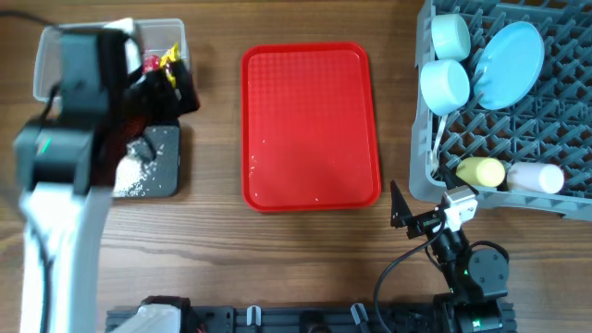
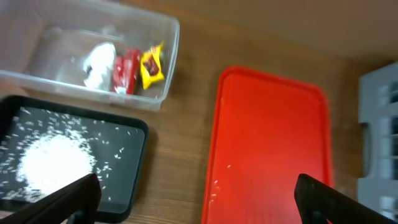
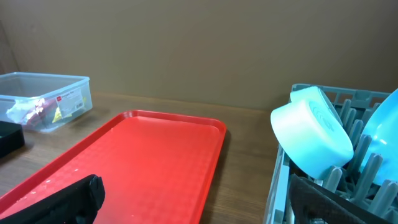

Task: Sort waste into correct bins and load items into the dishwasher rack

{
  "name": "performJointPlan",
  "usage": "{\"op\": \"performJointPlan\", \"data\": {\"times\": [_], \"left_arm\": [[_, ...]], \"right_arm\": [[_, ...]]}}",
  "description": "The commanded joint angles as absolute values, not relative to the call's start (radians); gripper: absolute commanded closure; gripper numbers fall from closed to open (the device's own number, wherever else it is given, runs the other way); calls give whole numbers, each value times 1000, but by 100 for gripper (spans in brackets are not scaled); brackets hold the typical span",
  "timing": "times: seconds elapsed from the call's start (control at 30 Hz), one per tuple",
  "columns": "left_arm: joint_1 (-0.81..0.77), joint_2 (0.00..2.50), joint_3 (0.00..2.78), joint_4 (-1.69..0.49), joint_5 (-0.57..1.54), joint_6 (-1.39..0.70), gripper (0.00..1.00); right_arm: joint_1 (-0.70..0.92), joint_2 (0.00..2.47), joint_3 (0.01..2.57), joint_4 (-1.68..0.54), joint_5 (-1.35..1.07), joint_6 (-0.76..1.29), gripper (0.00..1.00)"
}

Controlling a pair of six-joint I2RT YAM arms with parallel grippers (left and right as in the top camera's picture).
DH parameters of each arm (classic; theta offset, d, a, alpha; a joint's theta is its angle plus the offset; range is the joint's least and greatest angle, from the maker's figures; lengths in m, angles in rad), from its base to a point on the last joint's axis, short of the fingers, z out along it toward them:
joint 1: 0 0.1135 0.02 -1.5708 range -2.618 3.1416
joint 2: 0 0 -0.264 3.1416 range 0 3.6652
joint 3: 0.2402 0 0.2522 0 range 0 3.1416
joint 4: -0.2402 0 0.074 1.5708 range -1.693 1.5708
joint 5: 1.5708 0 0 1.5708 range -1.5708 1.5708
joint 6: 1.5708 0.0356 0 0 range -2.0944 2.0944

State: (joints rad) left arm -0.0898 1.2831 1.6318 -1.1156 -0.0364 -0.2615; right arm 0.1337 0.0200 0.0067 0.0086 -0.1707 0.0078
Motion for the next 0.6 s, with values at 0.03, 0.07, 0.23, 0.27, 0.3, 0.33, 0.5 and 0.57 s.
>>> {"op": "performJointPlan", "data": {"times": [0.03,0.07,0.23,0.27,0.3,0.33,0.5,0.57], "left_arm": [[-80,1105,1539,-1052,-35,-271,0],[-73,1055,1477,-997,-34,-278,0],[-26,818,1113,-691,4,-327,0],[-17,771,1032,-625,12,-341,0],[-2,677,874,-506,18,-381,0],[4,632,801,-449,18,-402,0],[12,418,462,-183,18,-428,0],[12,311,307,-62,17,-428,0]], "right_arm": [[127,5,5,13,-149,28,0],[127,5,5,12,-149,28,0],[127,5,5,13,-149,28,0],[127,5,5,13,-149,28,0],[127,5,5,13,-149,28,0],[127,5,5,13,-149,28,0],[127,5,5,13,-149,28,0],[127,5,5,13,-149,28,0]]}}
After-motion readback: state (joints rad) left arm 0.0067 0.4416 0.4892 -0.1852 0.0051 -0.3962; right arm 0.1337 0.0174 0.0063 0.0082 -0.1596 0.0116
